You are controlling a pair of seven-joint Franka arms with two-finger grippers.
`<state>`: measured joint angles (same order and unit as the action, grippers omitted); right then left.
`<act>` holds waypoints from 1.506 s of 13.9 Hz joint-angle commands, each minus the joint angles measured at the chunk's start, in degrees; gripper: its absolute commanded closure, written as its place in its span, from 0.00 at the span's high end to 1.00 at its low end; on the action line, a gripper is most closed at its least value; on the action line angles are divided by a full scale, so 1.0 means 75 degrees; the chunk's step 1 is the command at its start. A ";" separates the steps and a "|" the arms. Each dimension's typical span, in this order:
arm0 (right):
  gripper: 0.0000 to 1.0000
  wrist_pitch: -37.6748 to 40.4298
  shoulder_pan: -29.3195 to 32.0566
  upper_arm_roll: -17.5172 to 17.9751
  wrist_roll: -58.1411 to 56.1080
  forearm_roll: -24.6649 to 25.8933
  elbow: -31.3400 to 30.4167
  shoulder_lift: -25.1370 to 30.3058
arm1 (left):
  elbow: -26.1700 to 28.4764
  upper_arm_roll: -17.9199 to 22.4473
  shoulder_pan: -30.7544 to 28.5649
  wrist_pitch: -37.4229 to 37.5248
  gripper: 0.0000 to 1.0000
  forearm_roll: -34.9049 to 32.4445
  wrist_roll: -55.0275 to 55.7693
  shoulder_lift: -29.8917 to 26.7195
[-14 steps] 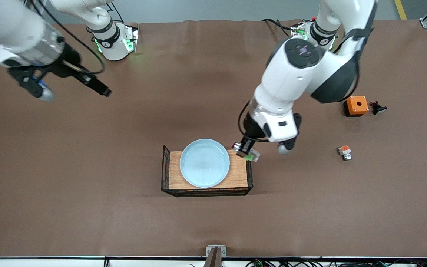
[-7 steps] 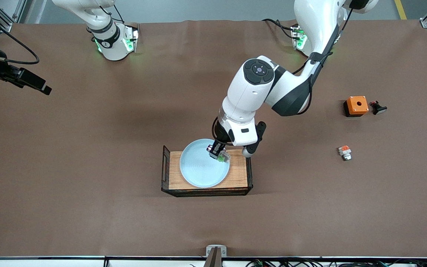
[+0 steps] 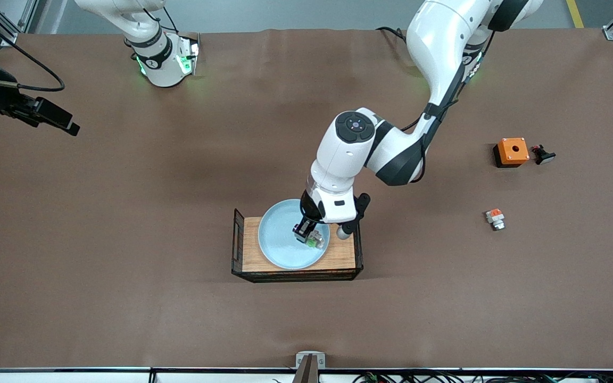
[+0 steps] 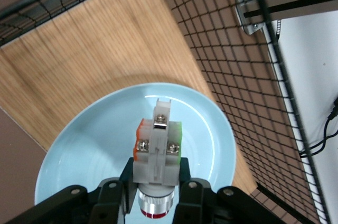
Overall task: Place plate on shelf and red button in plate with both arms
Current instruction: 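Carry the red button with the left gripper and lower it onto the plate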
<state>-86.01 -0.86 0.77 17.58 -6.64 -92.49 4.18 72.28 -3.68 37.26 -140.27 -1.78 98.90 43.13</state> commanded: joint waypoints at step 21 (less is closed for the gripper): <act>1.00 -0.0215 0.0032 0.0061 -0.1214 0.0568 0.0331 0.0087 | -0.0063 0.0209 0.0341 -0.0013 1.00 -0.0419 0.0008 0.0132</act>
<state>-87.21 -0.85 0.81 13.55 -4.89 -91.33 4.25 71.83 -3.15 39.77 -140.94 -3.92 98.85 45.08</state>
